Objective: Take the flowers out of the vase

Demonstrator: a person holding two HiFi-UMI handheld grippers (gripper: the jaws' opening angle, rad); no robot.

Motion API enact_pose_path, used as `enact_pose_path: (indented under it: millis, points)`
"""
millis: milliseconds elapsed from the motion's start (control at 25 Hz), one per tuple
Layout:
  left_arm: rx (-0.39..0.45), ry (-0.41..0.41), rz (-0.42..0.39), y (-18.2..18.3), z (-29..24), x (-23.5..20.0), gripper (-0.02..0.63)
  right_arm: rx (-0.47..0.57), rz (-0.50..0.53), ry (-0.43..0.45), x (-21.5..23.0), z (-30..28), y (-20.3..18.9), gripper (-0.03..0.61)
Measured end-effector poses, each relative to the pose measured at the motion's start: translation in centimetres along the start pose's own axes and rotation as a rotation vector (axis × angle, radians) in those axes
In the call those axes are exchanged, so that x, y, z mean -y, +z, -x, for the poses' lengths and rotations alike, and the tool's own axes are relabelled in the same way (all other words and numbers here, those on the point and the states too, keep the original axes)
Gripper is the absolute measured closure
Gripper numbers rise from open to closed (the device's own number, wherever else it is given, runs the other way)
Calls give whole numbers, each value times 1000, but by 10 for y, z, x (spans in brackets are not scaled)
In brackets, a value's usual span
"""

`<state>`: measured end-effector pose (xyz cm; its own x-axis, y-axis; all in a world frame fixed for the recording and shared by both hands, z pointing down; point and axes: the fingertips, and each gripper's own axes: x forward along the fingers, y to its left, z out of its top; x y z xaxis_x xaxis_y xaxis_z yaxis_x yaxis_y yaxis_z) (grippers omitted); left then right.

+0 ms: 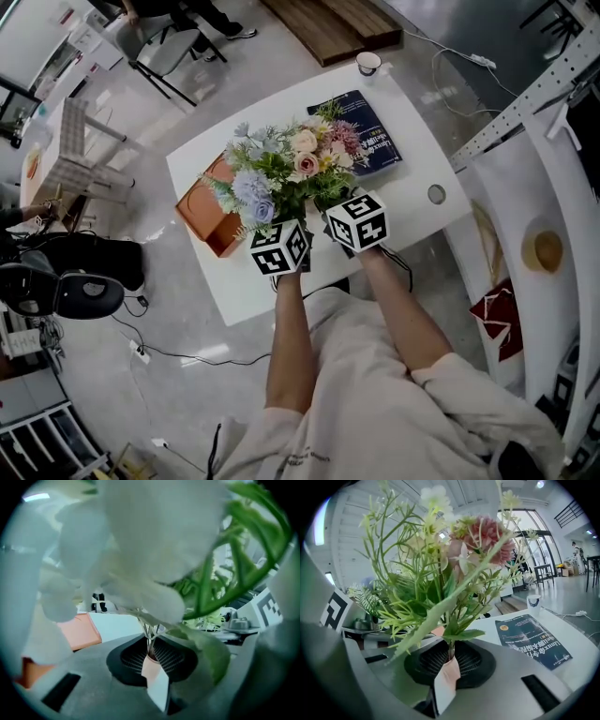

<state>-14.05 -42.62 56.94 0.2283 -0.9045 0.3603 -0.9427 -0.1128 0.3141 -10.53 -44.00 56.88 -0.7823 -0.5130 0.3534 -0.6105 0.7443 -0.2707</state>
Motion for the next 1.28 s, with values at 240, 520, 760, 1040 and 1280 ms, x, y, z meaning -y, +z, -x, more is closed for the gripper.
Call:
enact_pose_path:
  millis: [240, 520, 760, 1040, 1280]
  points:
    - [-9, 3, -3, 2, 1, 2, 568, 1, -1, 8, 1, 1, 5, 538]
    - [-6, 0, -25, 15, 10, 8, 568, 19, -11, 4, -3, 8, 17, 540]
    - [4, -2, -45, 23, 22, 16, 568, 68, -35, 9, 1, 24, 28, 540]
    - [20, 8, -58, 35, 38, 22, 568, 95, -27, 10, -4, 40, 44, 540]
    - [47, 8, -79, 51, 44, 31, 568, 112, -3, 9, -7, 49, 58, 540]
